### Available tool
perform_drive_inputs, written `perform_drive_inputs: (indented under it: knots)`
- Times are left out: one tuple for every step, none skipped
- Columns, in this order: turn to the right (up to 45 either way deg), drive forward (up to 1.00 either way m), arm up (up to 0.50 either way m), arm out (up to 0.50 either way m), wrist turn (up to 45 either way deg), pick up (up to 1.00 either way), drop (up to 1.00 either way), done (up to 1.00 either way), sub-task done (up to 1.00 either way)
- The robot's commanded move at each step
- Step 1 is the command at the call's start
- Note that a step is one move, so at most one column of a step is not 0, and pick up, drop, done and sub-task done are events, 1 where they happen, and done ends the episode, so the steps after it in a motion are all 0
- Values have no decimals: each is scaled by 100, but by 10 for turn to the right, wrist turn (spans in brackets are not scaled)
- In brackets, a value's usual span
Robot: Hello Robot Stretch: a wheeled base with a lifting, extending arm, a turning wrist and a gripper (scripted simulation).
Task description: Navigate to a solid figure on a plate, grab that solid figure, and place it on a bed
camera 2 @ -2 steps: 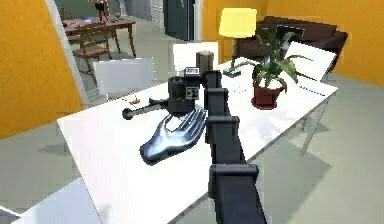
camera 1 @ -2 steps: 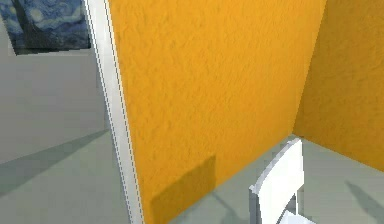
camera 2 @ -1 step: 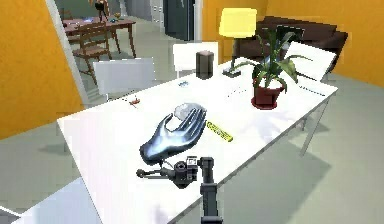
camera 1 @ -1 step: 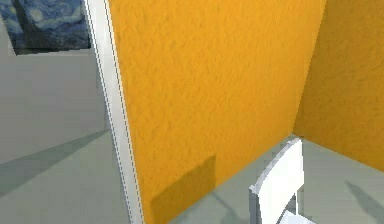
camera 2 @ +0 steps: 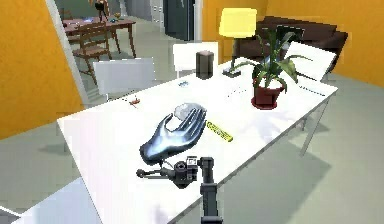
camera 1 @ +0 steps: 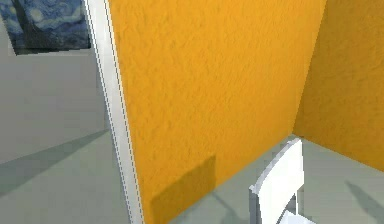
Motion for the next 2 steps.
perform_drive_inputs:
  knots:
    - [0, 0, 10, 0, 0, 0, 0, 0, 0]
    - [0, 0, 26, 0, 0, 0, 0, 0, 0]
